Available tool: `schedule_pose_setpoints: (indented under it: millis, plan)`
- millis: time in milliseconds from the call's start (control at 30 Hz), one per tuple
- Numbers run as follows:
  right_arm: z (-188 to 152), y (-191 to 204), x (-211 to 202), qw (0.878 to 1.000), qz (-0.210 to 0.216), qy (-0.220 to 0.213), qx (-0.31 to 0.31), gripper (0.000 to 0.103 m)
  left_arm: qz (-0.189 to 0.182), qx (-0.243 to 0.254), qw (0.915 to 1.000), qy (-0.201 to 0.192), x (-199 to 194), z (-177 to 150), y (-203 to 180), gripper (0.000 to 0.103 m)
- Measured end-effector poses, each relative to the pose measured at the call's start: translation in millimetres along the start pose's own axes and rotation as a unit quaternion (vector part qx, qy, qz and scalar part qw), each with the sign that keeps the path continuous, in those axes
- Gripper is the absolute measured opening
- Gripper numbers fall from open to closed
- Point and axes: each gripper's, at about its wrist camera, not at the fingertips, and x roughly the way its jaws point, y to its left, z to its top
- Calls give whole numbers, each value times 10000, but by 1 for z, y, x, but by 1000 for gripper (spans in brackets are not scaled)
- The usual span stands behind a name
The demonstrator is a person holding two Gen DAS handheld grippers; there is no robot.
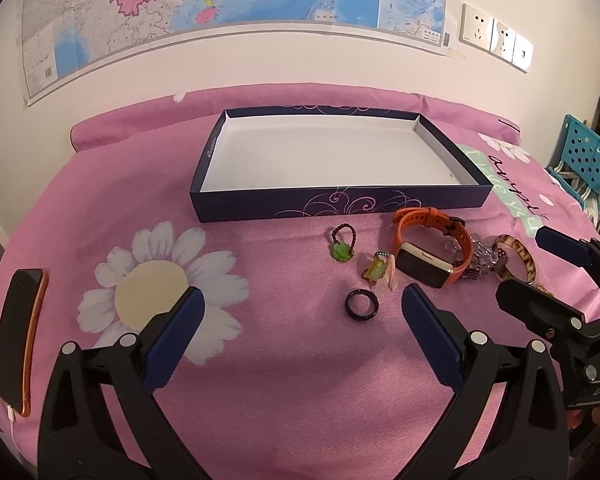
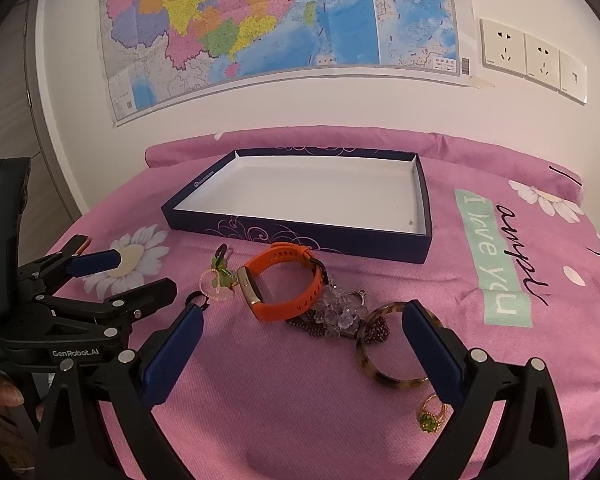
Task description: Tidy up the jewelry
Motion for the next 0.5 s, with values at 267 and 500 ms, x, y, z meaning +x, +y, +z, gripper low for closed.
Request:
schedule_pose_setpoints:
  millis: [267, 500]
  plan:
    - [2, -4, -1, 10000, 43, 8, 35, 96, -57, 90, 9999, 24, 2, 4, -4, 97]
    - [1, -25, -6, 9999, -65, 45, 149, 96, -276, 313, 9991, 73, 7, 11, -14, 97]
